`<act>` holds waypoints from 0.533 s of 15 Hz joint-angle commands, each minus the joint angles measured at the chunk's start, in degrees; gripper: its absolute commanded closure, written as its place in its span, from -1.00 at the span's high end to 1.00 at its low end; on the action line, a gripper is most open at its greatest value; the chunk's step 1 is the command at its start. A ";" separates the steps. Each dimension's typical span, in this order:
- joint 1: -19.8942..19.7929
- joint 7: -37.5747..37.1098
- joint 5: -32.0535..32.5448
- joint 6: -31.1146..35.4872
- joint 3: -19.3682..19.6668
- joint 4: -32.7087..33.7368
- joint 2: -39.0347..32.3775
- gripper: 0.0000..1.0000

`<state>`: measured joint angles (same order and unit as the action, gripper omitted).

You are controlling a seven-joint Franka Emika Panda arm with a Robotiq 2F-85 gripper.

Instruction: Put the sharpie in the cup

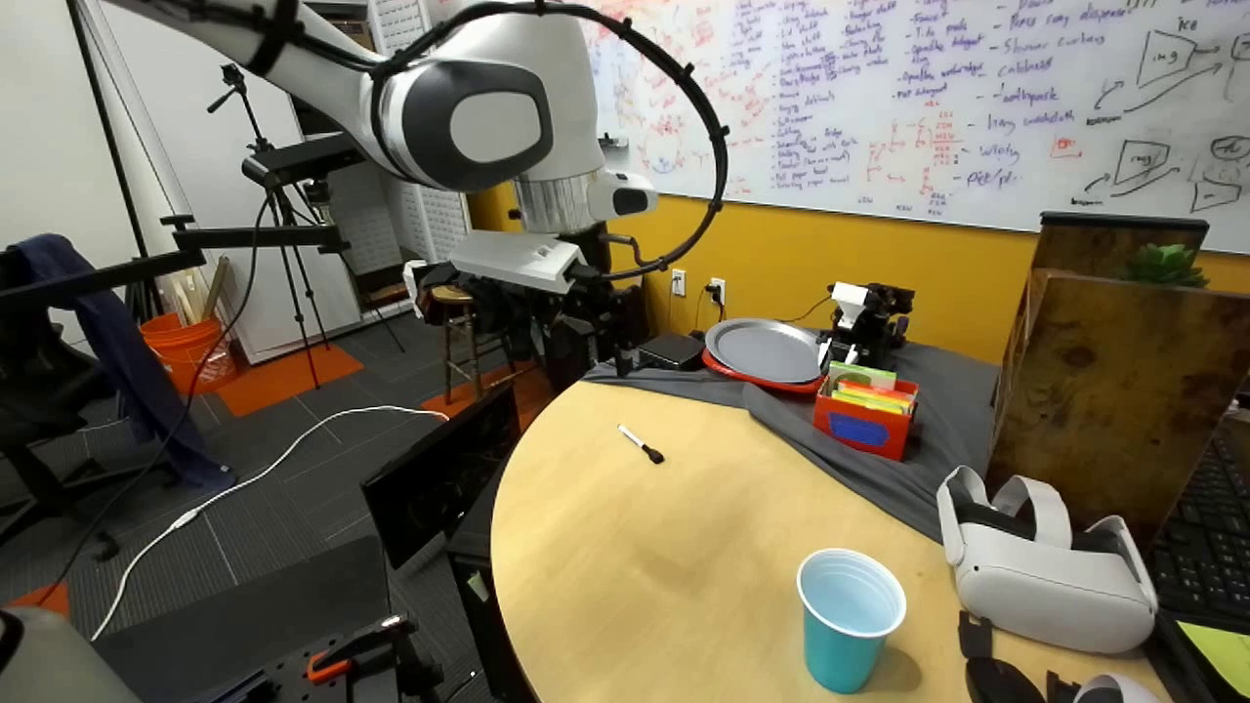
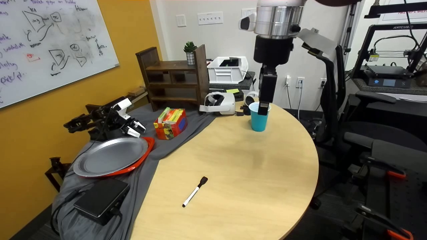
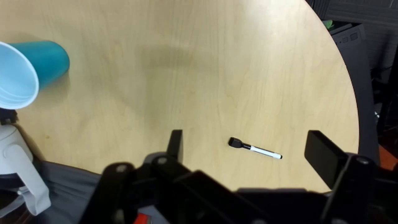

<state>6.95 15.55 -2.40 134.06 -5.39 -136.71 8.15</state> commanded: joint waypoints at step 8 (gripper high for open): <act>0.87 25.22 3.73 1.75 -1.19 9.16 -12.49 1.00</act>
<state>7.83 34.81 -0.02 134.98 -5.64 -130.91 -0.54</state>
